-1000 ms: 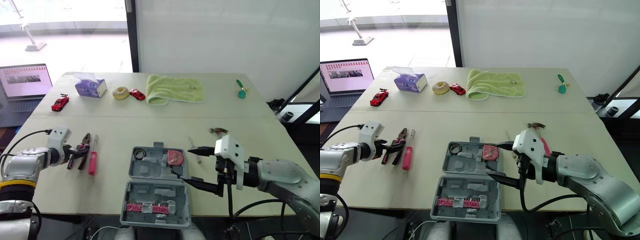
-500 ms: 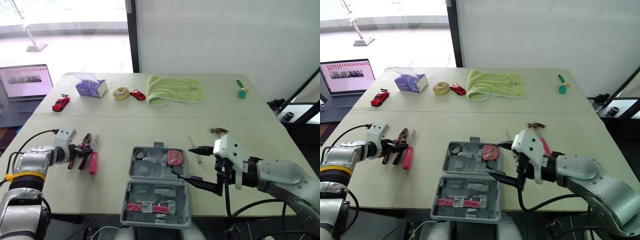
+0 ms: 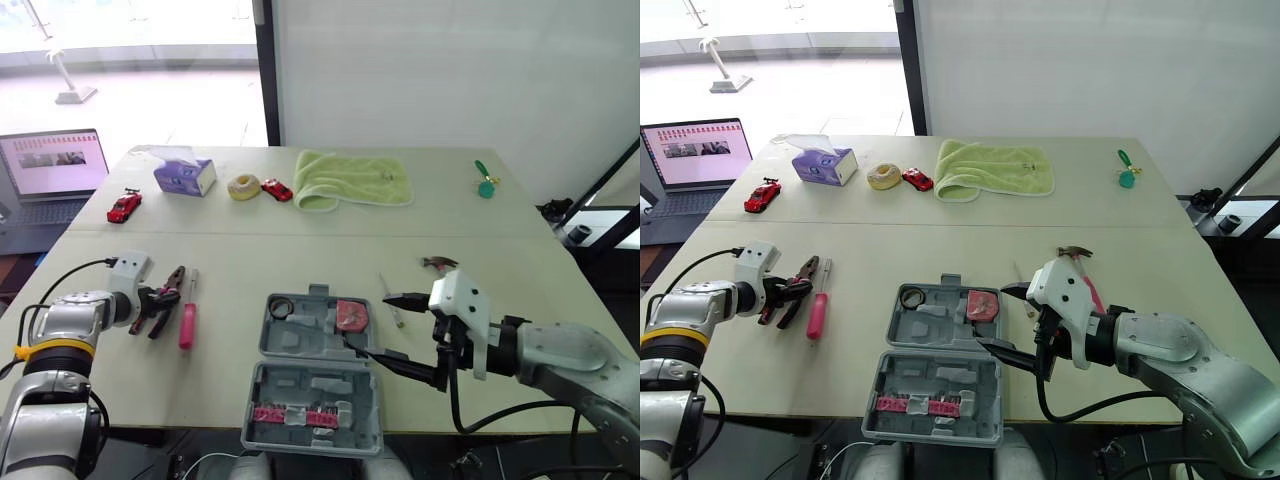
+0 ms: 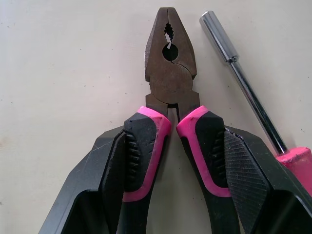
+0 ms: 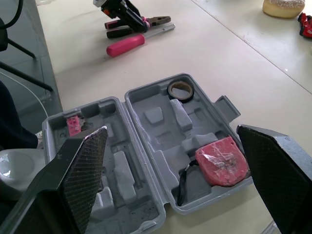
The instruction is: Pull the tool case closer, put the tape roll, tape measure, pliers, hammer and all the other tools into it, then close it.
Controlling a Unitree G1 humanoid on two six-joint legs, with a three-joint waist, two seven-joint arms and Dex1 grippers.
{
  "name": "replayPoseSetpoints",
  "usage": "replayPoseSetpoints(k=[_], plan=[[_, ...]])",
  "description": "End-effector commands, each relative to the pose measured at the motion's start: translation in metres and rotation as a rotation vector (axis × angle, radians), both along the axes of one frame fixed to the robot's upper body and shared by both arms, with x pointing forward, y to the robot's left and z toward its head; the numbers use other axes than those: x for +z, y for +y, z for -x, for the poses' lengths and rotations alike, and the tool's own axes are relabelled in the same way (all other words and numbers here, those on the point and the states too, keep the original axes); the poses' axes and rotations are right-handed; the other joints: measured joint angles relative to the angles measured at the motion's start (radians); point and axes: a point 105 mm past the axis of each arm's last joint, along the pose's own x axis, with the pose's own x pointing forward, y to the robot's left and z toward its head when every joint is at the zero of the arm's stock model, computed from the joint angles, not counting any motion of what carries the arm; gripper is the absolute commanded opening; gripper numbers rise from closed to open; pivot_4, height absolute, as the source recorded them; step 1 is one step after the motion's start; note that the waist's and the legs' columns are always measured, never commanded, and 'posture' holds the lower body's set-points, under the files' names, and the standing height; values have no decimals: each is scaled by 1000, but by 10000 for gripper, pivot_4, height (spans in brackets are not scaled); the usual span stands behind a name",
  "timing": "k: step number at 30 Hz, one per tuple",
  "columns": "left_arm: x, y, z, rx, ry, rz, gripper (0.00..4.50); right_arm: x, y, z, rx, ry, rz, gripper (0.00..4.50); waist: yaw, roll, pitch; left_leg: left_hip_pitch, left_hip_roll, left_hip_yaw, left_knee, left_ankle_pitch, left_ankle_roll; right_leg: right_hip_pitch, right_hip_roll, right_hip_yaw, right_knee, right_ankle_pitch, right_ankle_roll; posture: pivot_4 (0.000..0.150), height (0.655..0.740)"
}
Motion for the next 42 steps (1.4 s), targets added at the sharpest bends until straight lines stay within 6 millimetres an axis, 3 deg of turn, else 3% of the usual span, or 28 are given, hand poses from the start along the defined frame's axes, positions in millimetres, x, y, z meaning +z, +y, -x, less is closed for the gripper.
replayPoseSetpoints(k=[1,5,7,10,15,19,24,31,42], plan=[[42,8,-4,-56,-110,-19,23594,7,2,1,12,-52,10,45000,-4,-2,1,-1,0,0,0,0,0,-1,0,0,0,0,0,1500,7400],[84,10,0,-121,-179,-89,23594,10,4,1,21,-63,6,45000,-4,-4,3,-2,0,-1,0,0,0,-3,1,0,1,0,0,1500,7400],[101,0,7,-210,-183,-117,23594,12,6,1,29,-65,6,45000,-4,-5,3,-3,0,-1,0,0,0,-3,1,0,1,0,0,1500,7400],[111,-22,22,-387,-144,-166,23594,13,9,-1,47,-62,9,45000,-4,-4,3,-2,0,0,-1,0,0,-3,0,0,1,0,0,1500,7400],[104,-83,54,-788,-35,-147,23594,15,30,-13,119,-66,48,45000,-3,-3,4,-2,0,0,0,0,0,-3,0,0,1,0,-1,1500,7400],[92,-121,71,-1013,27,-103,23594,10,65,-29,210,-61,122,45000,-9,-2,5,-3,1,0,0,0,0,-5,1,1,1,0,-1,1500,7400],[84,-150,73,-1220,8,-168,23594,-1,104,-48,292,-73,248,45000,-8,0,7,-5,1,0,-1,0,0,-9,1,1,5,0,-1,1500,7400],[87,-169,64,-1345,-47,-233,23594,-17,125,-55,368,-43,366,45000,-4,0,7,-12,0,-1,4,1,-1,-15,1,0,8,0,-1,1500,7400],[88,-184,64,-1418,-76,-229,23594,-20,131,-60,351,-31,373,45000,-8,0,7,-16,0,-2,8,1,-1,-18,2,0,11,0,-1,1500,7400]])
